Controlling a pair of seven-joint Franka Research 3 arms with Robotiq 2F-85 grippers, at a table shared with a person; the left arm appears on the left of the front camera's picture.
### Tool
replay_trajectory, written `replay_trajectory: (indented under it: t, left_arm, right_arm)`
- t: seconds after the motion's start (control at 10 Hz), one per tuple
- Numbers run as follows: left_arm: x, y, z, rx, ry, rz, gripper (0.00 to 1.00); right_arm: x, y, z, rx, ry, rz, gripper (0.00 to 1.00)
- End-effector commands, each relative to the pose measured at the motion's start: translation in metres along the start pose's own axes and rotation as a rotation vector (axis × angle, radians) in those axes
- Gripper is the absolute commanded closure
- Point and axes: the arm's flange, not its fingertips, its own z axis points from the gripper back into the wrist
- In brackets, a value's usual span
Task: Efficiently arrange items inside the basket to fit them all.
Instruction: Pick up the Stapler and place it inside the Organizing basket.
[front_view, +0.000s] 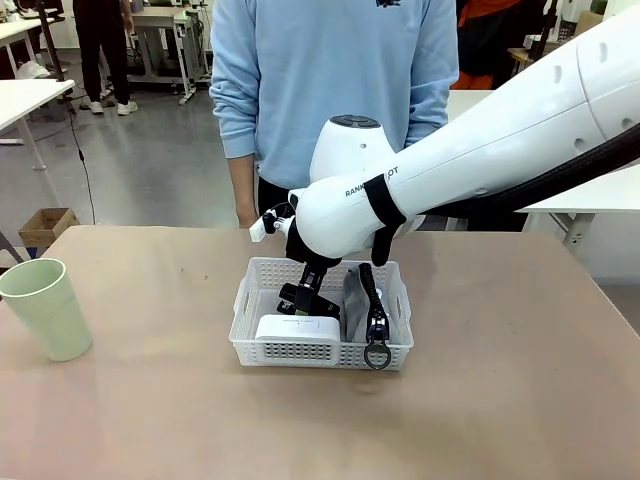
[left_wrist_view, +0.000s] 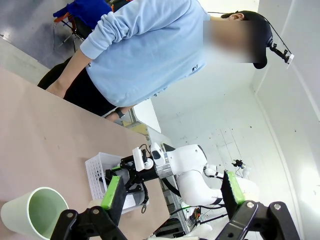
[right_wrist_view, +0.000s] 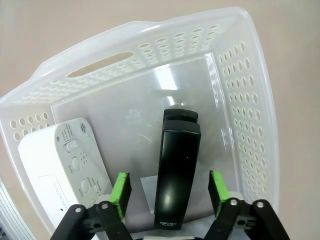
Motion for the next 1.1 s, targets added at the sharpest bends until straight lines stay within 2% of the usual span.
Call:
replay_trajectory:
  t: [0.0, 0.3, 0.4, 0.6, 0.7, 0.8, 1.0]
  left_arm:
    - [0.001, 0.0, 0.0, -0.023, -0.012, -0.017, 0.0]
    - [0.001, 0.0, 0.0, -0.023, -0.012, -0.017, 0.0]
    - [0.001, 0.0, 0.0, -0.023, -0.012, -0.017, 0.0]
    - [0.001, 0.0, 0.0, -0.023, -0.012, -0.017, 0.0]
    - [0.001, 0.0, 0.0, -0.023, -0.012, -0.017, 0.0]
    - [0.001, 0.0, 0.0, -0.023, -0.012, -0.017, 0.0]
    - [0.001, 0.0, 0.0, -0.023, -0.012, -0.017, 0.0]
  right_arm:
    - [-0.004, -0.003, 0.009, -0.014, -0.006, 0.027, 0.0]
    - [-0.013, -0.002, 0.032, -0.062, -0.019, 0.037, 0.0]
    - [-0.022, -0.001, 0.058, -0.087, -0.058, 0.046, 0.0]
    - [-0.06, 0.001, 0.123, -0.046, -0.156, 0.001, 0.0]
    - [-0.096, -0.002, 0.154, 0.024, -0.21, -0.086, 0.0]
    - [-0.136, -0.005, 0.175, 0.09, -0.284, -0.105, 0.0]
    - [-0.234, -0.006, 0.201, 0.149, -0.445, -0.232, 0.0]
